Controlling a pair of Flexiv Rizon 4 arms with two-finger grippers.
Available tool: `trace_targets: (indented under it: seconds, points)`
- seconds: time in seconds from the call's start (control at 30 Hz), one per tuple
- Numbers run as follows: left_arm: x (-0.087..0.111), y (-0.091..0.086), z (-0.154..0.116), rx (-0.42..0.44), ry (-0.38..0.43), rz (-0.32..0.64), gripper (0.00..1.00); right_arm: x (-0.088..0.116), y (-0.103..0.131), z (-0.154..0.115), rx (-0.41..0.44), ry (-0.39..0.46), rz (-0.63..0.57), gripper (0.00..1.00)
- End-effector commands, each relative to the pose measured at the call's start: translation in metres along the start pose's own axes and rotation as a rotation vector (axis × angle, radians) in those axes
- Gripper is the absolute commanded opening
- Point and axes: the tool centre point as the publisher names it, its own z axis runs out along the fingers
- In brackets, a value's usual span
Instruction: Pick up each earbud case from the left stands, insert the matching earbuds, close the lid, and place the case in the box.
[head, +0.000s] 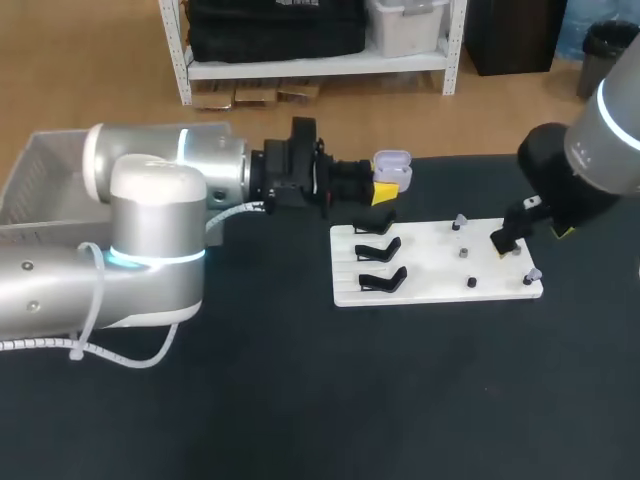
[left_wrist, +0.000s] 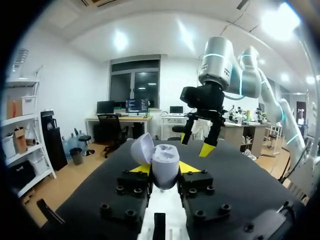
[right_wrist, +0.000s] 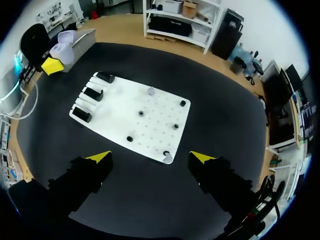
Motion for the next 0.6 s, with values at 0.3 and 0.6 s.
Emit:
trace_targets:
  seconds: [0.3,0.6]
  points:
    - [-0.002,-0.001,0.0,-0.028,-0.09,0.002,0.0,0.009,-0.004,0.008,0.135,0.056,0.047,1.0]
    - [-0.003,-0.001,0.002,-0.022,-0.083,0.001,0.0,0.013,-0.009,0.011,0.129,0.091,0.084,1.0]
